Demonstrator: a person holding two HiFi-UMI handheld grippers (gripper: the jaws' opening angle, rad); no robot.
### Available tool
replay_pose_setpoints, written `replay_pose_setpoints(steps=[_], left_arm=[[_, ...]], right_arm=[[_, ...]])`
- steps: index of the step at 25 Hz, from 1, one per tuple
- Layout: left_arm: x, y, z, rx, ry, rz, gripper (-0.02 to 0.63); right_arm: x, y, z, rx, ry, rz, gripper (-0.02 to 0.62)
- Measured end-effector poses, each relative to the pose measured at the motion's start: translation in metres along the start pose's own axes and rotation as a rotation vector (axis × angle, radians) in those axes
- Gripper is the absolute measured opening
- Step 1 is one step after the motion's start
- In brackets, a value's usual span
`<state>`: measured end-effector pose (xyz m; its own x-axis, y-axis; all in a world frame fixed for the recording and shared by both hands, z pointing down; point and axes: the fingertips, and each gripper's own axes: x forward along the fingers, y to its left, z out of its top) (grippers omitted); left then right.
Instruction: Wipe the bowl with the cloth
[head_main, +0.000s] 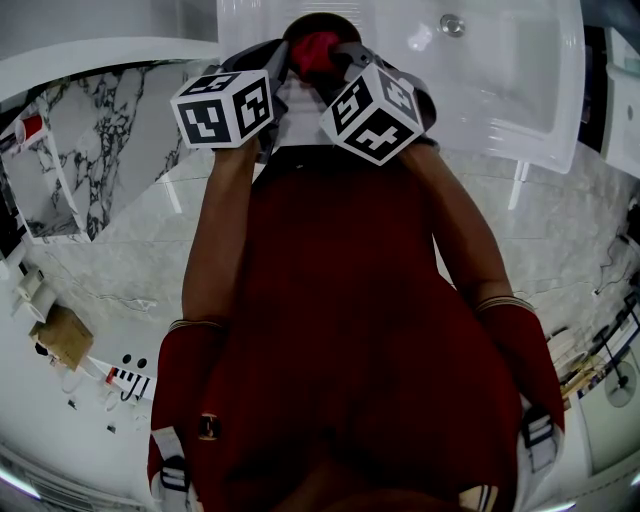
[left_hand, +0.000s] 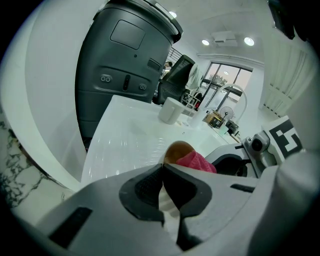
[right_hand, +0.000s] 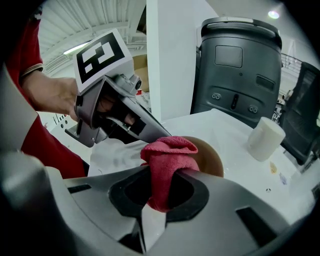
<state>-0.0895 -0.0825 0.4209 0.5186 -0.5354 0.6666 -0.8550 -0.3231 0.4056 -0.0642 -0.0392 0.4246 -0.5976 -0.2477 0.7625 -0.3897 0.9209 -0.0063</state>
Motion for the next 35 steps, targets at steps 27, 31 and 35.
replay_pose_setpoints(steps=[27,31,35], left_arm=[[-0.003,-0.006,-0.005,0.014,0.016,-0.018,0.014],[-0.002,-0.007,-0.006,0.013,0.015,-0.017,0.014],[-0.002,-0.008,-0.006,0.013,0.013,-0.015,0.014]], right_arm=[[0.002,-0.029,0.021,0.066,-0.053,-0.082,0.051],[-0.001,-0.034,0.018,0.081,-0.059,-0.096,0.051],[-0.006,-0.038,0.014,0.091,-0.058,-0.106,0.051]])
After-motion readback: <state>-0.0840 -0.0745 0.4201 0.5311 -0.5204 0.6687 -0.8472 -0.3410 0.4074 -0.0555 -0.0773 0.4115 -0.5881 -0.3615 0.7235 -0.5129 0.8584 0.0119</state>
